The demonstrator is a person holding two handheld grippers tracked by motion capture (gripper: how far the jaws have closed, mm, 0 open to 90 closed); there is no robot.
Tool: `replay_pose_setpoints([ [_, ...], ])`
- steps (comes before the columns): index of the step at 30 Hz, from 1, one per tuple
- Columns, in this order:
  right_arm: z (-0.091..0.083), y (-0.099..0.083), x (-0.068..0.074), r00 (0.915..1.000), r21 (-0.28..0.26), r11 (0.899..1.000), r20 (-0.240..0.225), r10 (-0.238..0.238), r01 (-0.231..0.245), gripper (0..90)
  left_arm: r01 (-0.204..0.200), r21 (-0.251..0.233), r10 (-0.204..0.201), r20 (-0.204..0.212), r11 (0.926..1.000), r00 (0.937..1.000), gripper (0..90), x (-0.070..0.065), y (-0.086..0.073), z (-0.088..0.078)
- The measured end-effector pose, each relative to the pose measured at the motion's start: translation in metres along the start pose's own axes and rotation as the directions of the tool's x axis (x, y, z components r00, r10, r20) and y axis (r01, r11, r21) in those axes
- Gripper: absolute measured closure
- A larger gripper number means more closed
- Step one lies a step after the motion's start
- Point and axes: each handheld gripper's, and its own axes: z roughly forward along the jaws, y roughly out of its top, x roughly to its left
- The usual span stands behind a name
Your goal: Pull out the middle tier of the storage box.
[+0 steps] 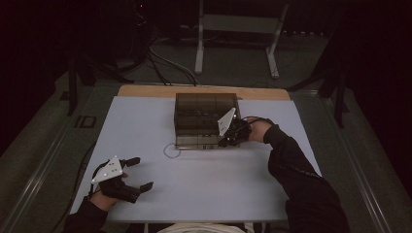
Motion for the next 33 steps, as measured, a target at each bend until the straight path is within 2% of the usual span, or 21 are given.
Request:
replay_pose_setpoints([
  [9,-0.0002,-0.0062,0.0025,1.0,-0.017,1.0,0.002,-0.008,0.008,88.0,0.001,0.001,-0.001,0.001,1.0,1.0,0.9,0.0,-0.0001,0.0002],
  [15,-0.0005,-0.0087,0.0019,1.0,-0.037,0.999,-0.002,0.009,-0.009,88.0,0.003,0.0,-0.003,0.001,1.0,1.0,0.9,0.0001,-0.0001,0.0003],
  [27,-0.0011,-0.0086,0.0032,0.9998,-0.042,0.999,0.012,0.013,-0.013,87.9,0.001,0.004,-0.001,0.002,1.0,1.0,0.9,0.0,-0.0002,0.0006],
  [32,-0.0028,-0.0058,0.002,0.9993,-0.074,0.997,0.025,0.028,-0.026,87.6,0.001,0.006,-0.001,0.003,1.0,1.0,0.9,0.0,-0.0003,0.0009],
  [33,-0.0019,-0.0043,0.0025,0.9996,-0.067,0.998,0.023,0.017,-0.015,87.6,0.002,0.006,-0.002,0.004,1.0,1.0,0.9,-0.0001,-0.0004,0.0009],
])
